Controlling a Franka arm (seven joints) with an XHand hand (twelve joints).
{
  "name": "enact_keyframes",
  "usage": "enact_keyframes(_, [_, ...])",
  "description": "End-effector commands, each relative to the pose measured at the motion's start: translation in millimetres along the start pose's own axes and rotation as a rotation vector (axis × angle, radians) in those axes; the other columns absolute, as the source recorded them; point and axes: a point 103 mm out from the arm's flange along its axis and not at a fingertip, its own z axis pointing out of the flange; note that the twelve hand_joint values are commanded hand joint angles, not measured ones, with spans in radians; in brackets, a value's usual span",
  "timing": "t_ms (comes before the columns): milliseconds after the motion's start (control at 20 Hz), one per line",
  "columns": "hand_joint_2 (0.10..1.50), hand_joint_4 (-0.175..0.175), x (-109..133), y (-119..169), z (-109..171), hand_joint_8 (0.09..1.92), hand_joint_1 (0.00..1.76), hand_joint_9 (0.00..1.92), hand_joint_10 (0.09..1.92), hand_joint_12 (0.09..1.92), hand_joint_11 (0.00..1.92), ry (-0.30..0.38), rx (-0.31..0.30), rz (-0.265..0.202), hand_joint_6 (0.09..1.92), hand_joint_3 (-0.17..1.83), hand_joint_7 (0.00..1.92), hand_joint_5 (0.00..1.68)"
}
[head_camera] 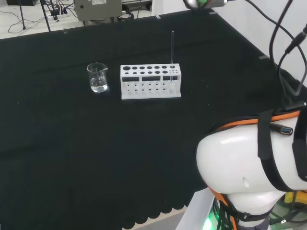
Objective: Take the glass rod from the white test tube rack.
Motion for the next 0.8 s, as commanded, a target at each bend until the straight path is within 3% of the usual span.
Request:
enact_keyframes(50, [0.88,-0.152,-18.3,36.6,-4.5,0.84,0.64,0.66,0.75,1.37,0.35,0.017,-0.024,0.013,0.09,0.56,0.47,0.32])
enact_keyframes(800, [0.88,-0.166,-60.1,120.5,26.9,0.82,0.65,0.78,0.73,1.36,0.41,0.022,-0.002,-0.001,0.09,0.56,0.62,0.38])
